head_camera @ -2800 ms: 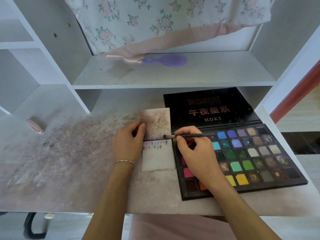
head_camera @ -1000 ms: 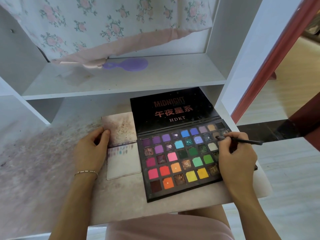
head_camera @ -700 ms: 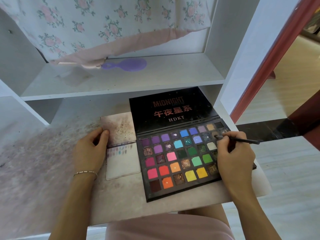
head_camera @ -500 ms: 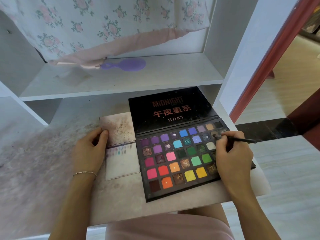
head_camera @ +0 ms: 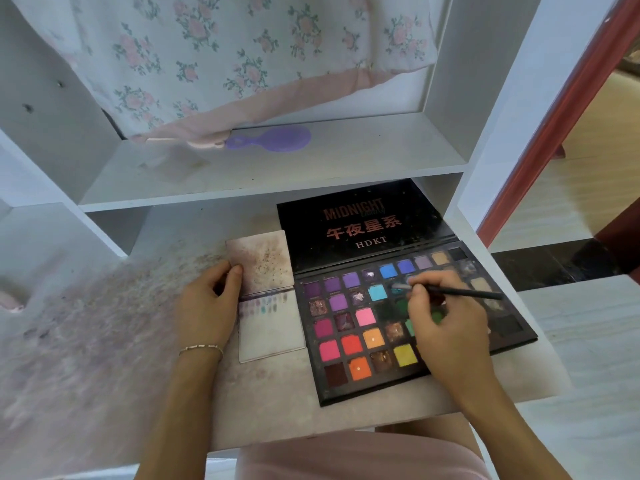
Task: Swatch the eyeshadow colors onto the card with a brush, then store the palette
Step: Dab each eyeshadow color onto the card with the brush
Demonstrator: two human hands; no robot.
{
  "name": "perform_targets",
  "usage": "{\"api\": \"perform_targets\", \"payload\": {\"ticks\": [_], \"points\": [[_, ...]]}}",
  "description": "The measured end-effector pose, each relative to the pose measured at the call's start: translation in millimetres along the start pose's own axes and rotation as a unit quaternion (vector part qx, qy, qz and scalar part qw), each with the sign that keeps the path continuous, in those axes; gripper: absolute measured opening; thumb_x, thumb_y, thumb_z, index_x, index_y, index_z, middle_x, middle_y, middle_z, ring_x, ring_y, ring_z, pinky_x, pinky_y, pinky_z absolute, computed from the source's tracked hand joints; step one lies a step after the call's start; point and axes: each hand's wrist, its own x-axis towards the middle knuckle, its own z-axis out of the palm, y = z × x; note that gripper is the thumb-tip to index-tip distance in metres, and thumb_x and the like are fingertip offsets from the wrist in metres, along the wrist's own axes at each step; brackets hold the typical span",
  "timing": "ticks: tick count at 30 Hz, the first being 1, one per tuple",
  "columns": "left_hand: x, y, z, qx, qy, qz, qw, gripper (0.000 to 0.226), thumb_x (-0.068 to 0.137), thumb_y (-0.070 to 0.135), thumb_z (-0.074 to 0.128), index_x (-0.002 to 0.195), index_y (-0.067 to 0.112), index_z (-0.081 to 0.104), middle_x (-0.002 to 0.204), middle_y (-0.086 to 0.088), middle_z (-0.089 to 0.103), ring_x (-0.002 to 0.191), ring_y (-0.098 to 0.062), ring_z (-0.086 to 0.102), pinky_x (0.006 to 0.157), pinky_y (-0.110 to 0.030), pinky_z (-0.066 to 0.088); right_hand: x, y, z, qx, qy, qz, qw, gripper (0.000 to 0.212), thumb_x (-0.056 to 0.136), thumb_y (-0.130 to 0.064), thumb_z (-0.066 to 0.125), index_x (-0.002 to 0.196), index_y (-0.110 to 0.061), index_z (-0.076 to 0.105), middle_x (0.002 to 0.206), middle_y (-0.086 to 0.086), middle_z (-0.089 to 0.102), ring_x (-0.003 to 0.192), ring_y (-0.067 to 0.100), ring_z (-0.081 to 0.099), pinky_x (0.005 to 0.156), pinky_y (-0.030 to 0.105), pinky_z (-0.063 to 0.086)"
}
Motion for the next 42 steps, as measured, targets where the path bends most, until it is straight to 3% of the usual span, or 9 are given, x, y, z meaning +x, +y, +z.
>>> {"api": "perform_targets", "payload": {"ticks": [4, 7, 10, 16, 23, 28, 42], "points": [[0, 1, -2, 0.007, 0.003, 0.001, 1.000, 0.021, 0.091, 0.023, 0.054, 0.101, 0.013, 0.069, 0.085, 0.005, 0.063, 0.080, -0.015, 0.056, 0.060, -0.019, 0.035, -3, -18, 26, 0.052, -0.066, -0.016, 0.996, 0.023, 0.087, -0.011, 0.052, 0.078, -0.032, 0.051, 0.064, -0.005, 0.057, 0.062, 0.007, 0.055, 0.052, 0.008, 0.041], [-1, 1, -2, 0.006, 0.010, -0.001, 1.000, 0.022, 0.091, 0.024, 0.055, 0.103, 0.014, 0.069, 0.090, 0.003, 0.067, 0.079, -0.010, 0.054, 0.059, -0.017, 0.034, -2, -25, 47, 0.088, -0.125, -0.003, 0.988, 0.019, 0.087, -0.010, 0.054, 0.081, -0.029, 0.052, 0.068, -0.002, 0.059, 0.063, 0.010, 0.054, 0.053, 0.015, 0.043], [-1, 1, -1, 0.002, 0.006, 0.005, 1.000, 0.021, 0.091, 0.024, 0.055, 0.102, 0.014, 0.070, 0.088, 0.000, 0.068, 0.077, -0.013, 0.056, 0.057, -0.009, 0.031, 2, -29, 62, 0.095, -0.161, 0.002, 0.982, 0.019, 0.086, -0.012, 0.055, 0.079, -0.029, 0.052, 0.069, -0.004, 0.059, 0.065, 0.008, 0.056, 0.055, 0.012, 0.044], [0, -1, 0, -0.030, 0.001, -0.007, 1.000, 0.020, 0.090, 0.024, 0.056, 0.102, 0.018, 0.070, 0.087, 0.000, 0.070, 0.082, -0.019, 0.062, 0.070, -0.026, 0.044, 10, -27, 80, 0.076, -0.202, 0.020, 0.976, 0.012, 0.086, -0.018, 0.056, 0.081, -0.029, 0.055, 0.065, -0.008, 0.058, 0.063, 0.004, 0.055, 0.052, 0.011, 0.044], [0, 0, 0, -0.047, -0.001, -0.014, 0.999, 0.018, 0.089, 0.023, 0.056, 0.098, 0.018, 0.071, 0.088, -0.004, 0.071, 0.080, -0.020, 0.062, 0.075, -0.034, 0.051, 10, -25, 81, 0.073, -0.205, 0.032, 0.975, 0.014, 0.086, -0.017, 0.056, 0.079, -0.029, 0.055, 0.059, -0.006, 0.057, 0.056, 0.004, 0.054, 0.048, 0.012, 0.043], [-1, 0, 0, -0.052, -0.007, -0.015, 0.999, 0.019, 0.090, 0.024, 0.055, 0.100, 0.019, 0.071, 0.087, -0.002, 0.071, 0.081, -0.020, 0.063, 0.076, -0.037, 0.052, 10, -24, 82, 0.047, -0.227, 0.026, 0.972, 0.016, 0.086, -0.018, 0.055, 0.079, -0.032, 0.053, 0.073, -0.010, 0.059, 0.069, -0.004, 0.054, 0.057, 0.008, 0.043], [0, -2, 2, -0.036, 0.002, -0.008, 0.999, 0.022, 0.090, 0.026, 0.055, 0.105, 0.020, 0.070, 0.081, 0.010, 0.062, 0.077, -0.014, 0.058, 0.070, -0.026, 0.046, 11, -24, 81, 0.034, -0.229, 0.015, 0.973, 0.020, 0.087, -0.017, 0.054, 0.077, -0.034, 0.050, 0.074, -0.011, 0.056, 0.069, -0.008, 0.052, 0.058, 0.006, 0.041]]}}
